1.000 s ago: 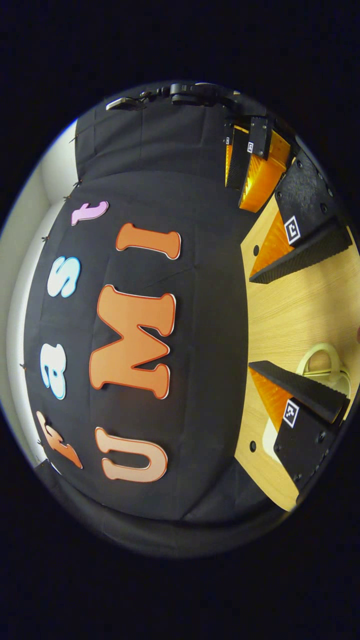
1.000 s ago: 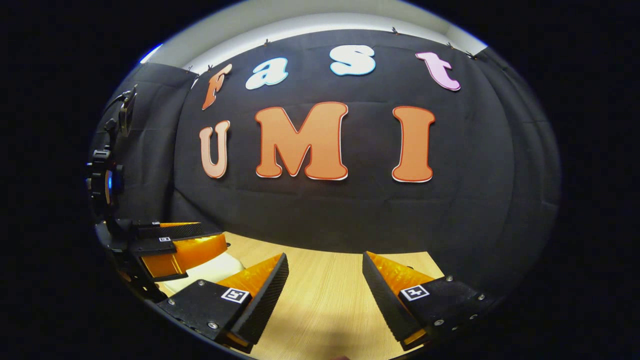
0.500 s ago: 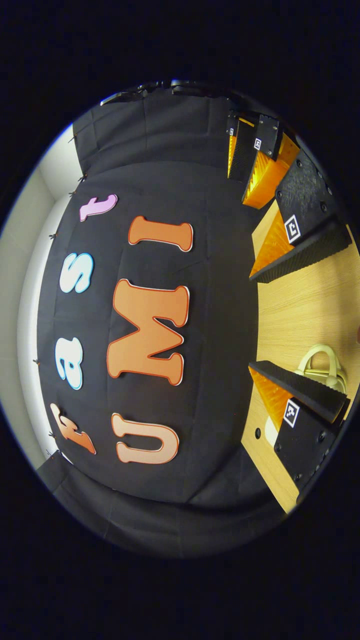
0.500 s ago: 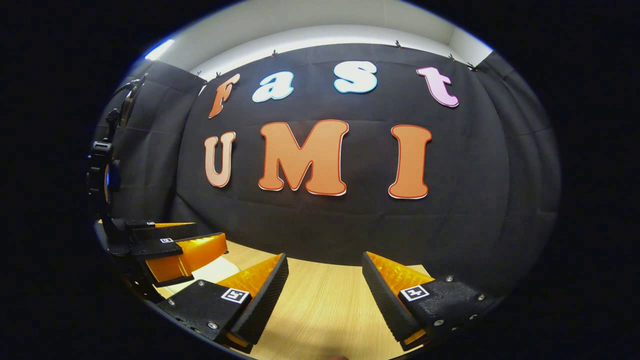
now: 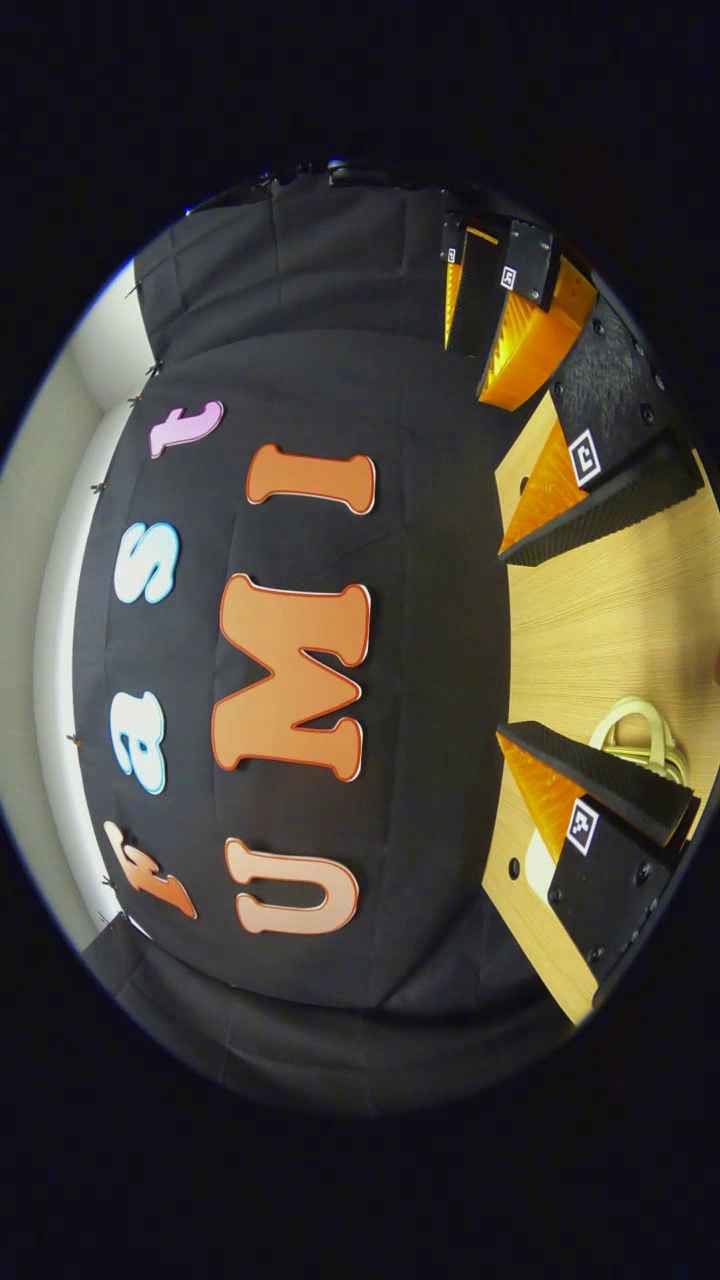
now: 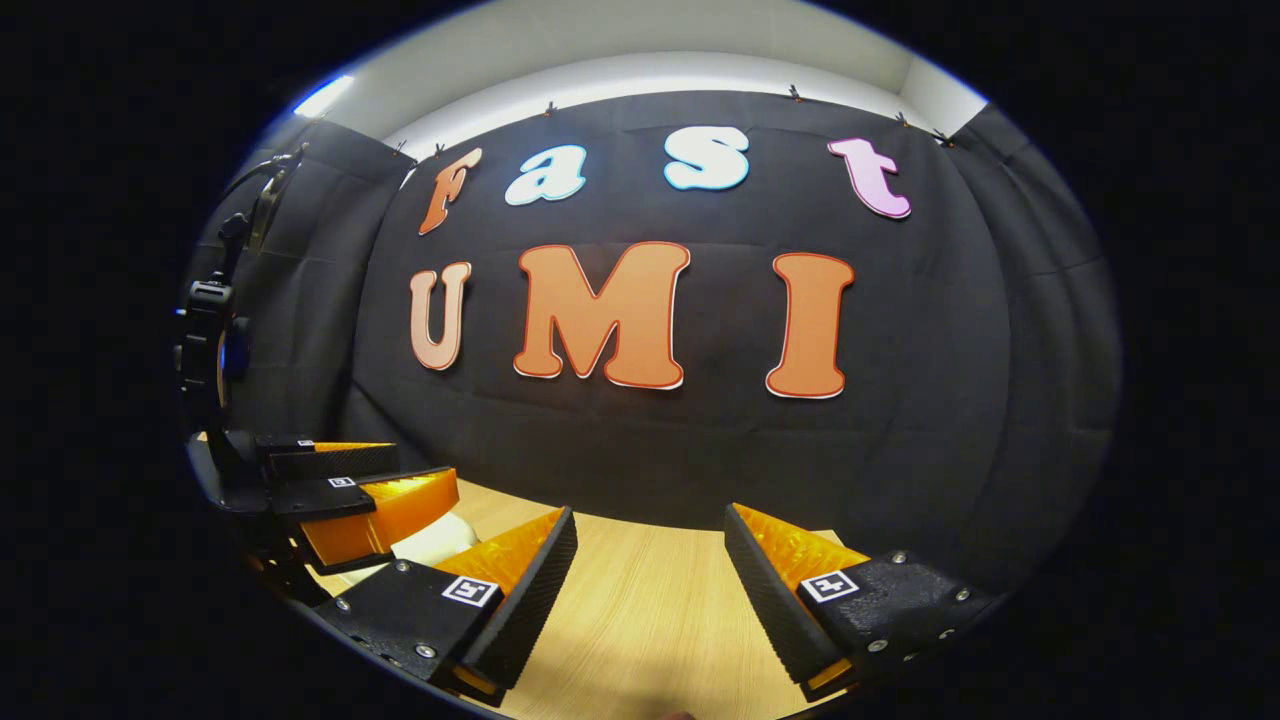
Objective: First open the suitcase, pack the skin care products into it, and then close the suitcase.
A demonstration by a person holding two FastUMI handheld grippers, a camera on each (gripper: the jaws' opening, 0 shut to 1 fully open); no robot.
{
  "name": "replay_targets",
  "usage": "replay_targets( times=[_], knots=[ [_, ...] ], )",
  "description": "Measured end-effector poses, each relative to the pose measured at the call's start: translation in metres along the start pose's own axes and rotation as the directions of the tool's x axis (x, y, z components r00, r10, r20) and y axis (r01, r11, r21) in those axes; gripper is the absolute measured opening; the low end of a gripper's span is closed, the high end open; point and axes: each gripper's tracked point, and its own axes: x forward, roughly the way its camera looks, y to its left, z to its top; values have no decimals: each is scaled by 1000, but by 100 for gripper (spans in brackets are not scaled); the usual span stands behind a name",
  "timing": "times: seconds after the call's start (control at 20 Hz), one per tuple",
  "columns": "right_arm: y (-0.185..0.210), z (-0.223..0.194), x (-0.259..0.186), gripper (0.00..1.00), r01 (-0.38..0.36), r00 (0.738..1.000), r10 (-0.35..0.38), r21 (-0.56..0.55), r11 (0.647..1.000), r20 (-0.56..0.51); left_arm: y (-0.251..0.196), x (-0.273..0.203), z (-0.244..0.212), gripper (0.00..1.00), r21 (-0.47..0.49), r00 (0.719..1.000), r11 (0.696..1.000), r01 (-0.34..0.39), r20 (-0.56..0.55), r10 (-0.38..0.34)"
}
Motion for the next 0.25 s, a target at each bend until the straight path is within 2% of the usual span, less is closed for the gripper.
replay_targets(
  times=[0.25],
  knots=[
    [-3,-3,-2,94,0,1000,0,8,1000,-5,-7,-1,-3,97,14,1000,1000,16,-5,-15]
  ],
)
